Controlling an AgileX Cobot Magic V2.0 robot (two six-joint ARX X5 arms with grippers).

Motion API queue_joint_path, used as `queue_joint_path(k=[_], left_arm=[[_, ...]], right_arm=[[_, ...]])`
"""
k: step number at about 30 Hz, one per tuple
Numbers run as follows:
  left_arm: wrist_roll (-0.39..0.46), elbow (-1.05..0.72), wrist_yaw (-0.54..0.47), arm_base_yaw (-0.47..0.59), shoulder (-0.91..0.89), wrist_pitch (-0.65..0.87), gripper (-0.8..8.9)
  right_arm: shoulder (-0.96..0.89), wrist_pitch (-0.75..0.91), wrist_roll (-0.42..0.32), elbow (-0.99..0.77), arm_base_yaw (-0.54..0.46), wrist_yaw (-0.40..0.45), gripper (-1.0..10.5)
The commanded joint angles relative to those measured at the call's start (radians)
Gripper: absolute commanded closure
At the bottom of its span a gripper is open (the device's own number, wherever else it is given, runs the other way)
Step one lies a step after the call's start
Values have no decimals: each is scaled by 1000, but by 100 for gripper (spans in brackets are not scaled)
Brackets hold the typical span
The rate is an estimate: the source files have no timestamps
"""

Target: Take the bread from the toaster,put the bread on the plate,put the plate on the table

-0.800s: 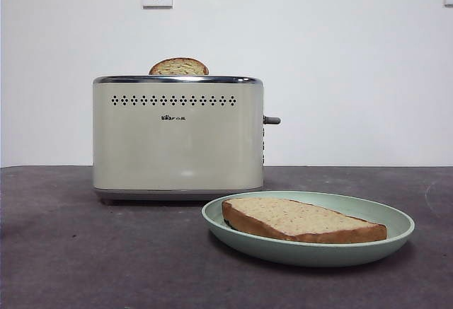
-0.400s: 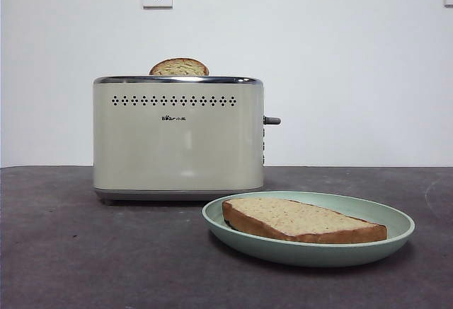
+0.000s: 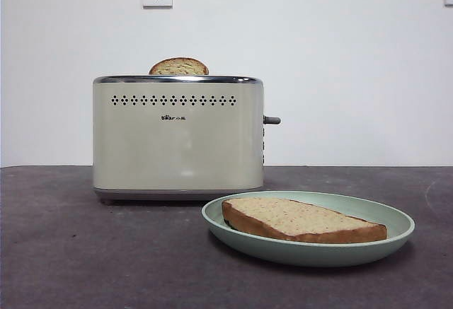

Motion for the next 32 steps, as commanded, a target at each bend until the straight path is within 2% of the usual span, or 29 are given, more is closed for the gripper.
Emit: queue_joint_path(k=[1,17,20,23,25,27,28,30,32], left_arm=[[-10,-13,-2,3,-2,5,816],[-10,-13,-2,3,-2,5,816],[-10,-13,-2,3,-2,6,816],[-10,-13,-2,3,-2,6,816],[-10,-13,-2,3,-2,5,816],[-10,-13,-2,3,-2,6,816],[-10,-13,-2,3,-2,6,816],[-10,-13,-2,3,-2,6,816],[-10,-13,-2,3,-2,6,816]], right_arm=[[1,3,9,-1,0,3,945],[1,3,9,-1,0,2,945],[1,3,-23,-1,0,3,945],[-2,2,-24,-1,0,2,945],[-8,10,-86,-1,-1,8,945],[-4,42,-160,-3,-1,48,945],[-2,72,-174,-7,-2,82,945],[-3,150,-173,-24,-9,138,945],[-13,223,-174,-59,-24,158,945]])
